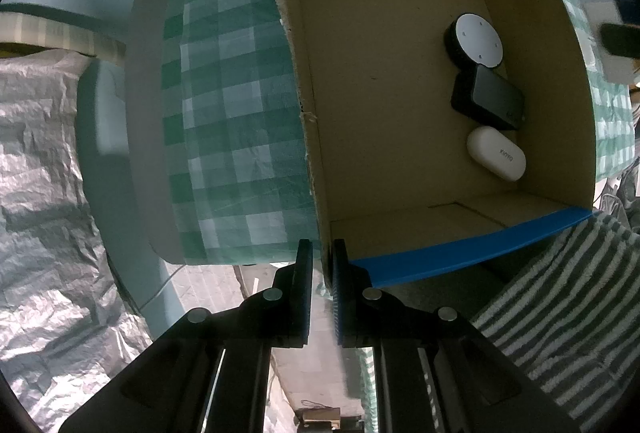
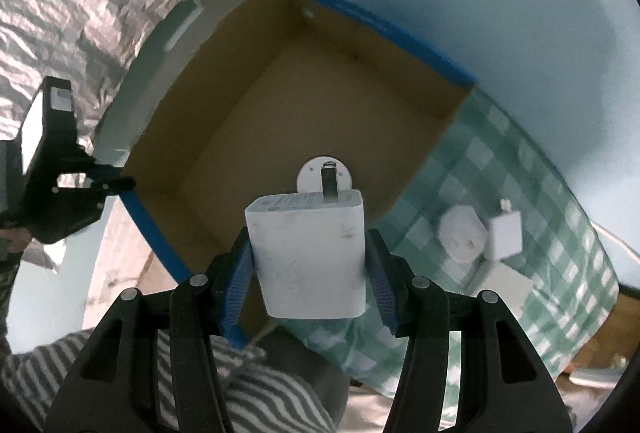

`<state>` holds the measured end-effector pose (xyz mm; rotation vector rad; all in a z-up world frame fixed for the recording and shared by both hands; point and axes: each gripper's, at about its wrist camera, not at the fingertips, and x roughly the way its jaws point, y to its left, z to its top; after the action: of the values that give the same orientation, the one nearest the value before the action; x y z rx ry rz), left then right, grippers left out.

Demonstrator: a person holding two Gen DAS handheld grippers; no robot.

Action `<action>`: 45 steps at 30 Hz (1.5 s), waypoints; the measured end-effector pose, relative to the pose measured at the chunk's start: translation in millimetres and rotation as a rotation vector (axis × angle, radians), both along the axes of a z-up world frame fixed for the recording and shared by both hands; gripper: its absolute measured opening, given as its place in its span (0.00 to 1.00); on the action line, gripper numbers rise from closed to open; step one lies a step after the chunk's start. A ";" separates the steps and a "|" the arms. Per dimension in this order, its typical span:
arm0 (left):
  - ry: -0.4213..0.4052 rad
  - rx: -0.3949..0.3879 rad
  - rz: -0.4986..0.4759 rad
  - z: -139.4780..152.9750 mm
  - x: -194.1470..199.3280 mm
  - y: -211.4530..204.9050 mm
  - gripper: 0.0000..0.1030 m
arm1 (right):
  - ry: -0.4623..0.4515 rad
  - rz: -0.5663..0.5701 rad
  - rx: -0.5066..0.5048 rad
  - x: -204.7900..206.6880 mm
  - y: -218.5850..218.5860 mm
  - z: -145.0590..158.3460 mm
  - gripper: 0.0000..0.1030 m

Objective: Organize rigid objects
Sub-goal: 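Carry the white charger over the box with the right gripper, then lower the charger beside the puck and open the right gripper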

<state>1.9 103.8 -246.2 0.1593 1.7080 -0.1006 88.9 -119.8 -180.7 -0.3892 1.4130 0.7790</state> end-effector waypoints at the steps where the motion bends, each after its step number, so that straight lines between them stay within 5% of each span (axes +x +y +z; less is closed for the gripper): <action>1: -0.001 -0.001 0.001 0.5 -0.1 0.1 0.09 | 0.002 0.005 -0.006 0.1 4.2 -4.2 0.52; 21: 0.001 -0.005 0.002 1.8 -0.2 0.5 0.09 | 0.052 0.018 -0.103 -0.7 32.9 -68.1 0.50; 45: 0.002 -0.005 0.002 2.3 -0.6 0.4 0.09 | -0.024 0.038 -0.027 -8.9 13.0 -23.2 0.52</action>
<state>1.3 104.2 -243.9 0.1539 1.7093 -0.1034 80.0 -106.8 -203.9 -0.4456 1.3985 0.7840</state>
